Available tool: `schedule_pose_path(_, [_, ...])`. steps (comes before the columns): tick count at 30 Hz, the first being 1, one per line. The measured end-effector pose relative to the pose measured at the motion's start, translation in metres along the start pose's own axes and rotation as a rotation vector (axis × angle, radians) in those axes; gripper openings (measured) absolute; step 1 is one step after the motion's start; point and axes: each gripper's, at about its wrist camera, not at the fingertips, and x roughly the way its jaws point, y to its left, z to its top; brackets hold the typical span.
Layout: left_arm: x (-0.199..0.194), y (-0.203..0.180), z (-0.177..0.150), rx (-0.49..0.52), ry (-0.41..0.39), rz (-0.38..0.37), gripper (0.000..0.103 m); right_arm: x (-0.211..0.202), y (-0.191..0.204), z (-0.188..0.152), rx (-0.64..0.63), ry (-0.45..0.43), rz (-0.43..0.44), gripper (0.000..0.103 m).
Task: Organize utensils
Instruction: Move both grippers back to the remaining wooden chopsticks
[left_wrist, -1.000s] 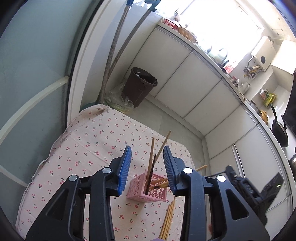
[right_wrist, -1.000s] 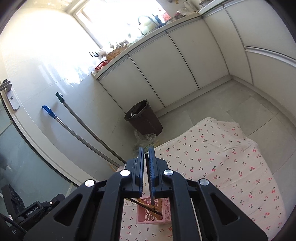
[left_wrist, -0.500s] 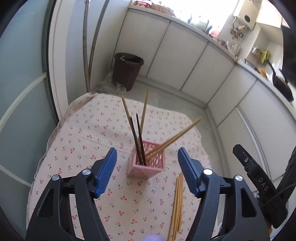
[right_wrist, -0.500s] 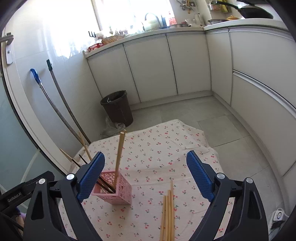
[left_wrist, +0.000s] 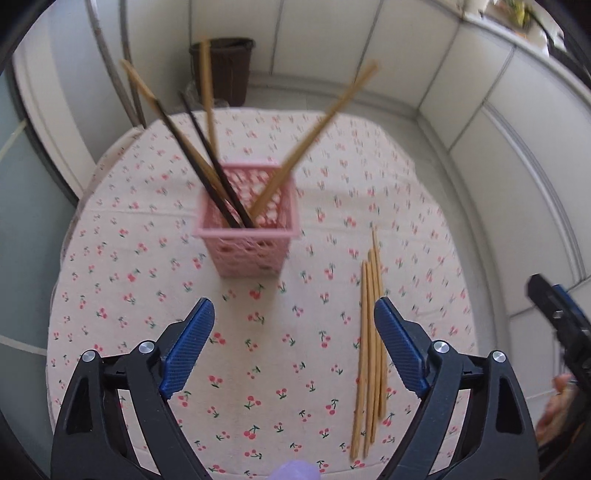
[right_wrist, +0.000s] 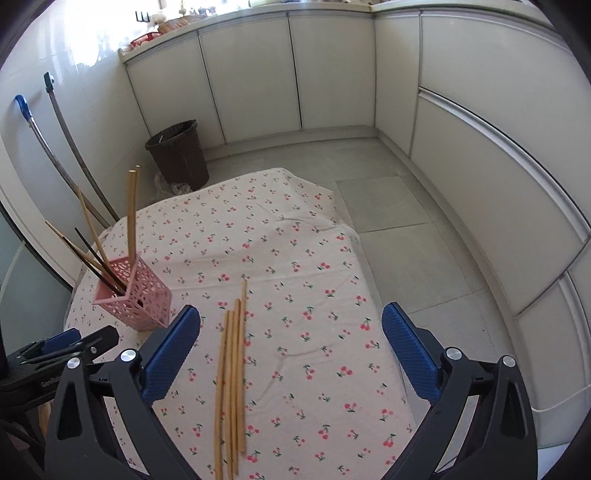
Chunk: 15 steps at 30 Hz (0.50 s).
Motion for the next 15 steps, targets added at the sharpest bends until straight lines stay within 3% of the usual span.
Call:
schedule_pose_path(6, [0.050, -0.035, -0.010, 0.080, 0.109, 0.075, 0.089, 0.005, -0.032, -0.003, 0.070, 0.075, 0.023, 0.096])
schedule_pose_path(15, [0.100, -0.043, 0.003, -0.043, 0.208, 0.126, 0.089, 0.006, -0.050, 0.003, 0.128, 0.130, 0.080, 0.096])
